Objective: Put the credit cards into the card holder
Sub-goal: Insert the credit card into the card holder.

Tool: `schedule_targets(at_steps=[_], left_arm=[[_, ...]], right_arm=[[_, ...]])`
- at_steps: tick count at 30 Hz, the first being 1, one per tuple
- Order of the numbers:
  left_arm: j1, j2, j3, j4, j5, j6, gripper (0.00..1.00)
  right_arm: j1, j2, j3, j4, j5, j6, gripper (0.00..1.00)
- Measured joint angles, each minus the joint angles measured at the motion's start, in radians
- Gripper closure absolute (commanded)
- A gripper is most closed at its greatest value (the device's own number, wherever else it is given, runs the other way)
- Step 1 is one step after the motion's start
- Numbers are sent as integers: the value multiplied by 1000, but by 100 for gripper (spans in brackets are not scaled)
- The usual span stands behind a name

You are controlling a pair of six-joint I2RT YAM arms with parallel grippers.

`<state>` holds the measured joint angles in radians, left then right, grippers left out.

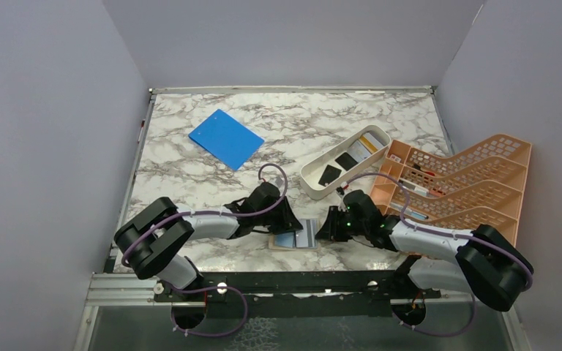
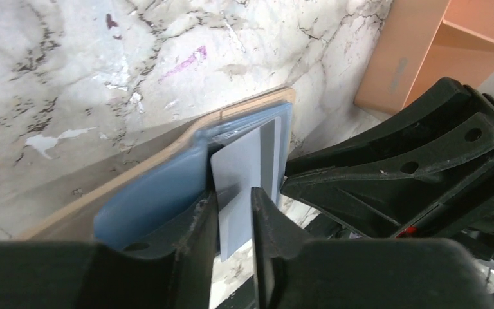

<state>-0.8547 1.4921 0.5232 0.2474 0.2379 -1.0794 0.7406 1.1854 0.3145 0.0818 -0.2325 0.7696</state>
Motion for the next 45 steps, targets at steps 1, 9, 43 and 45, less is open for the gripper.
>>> schedule_targets(at_steps=[1, 9, 43, 45], left_arm=[[-3, 5, 6, -2, 0, 4, 67], [-12, 3, 58, -79, -23, 58, 55], [-18, 23, 90, -77, -41, 116, 55], [-19, 23, 90, -78, -41, 118, 55]], right_arm=[[0, 6, 5, 0, 0, 0, 76], [5, 3, 16, -24, 12, -4, 75], [5, 52, 57, -16, 46, -30, 72], [5, 51, 61, -25, 51, -30, 71]])
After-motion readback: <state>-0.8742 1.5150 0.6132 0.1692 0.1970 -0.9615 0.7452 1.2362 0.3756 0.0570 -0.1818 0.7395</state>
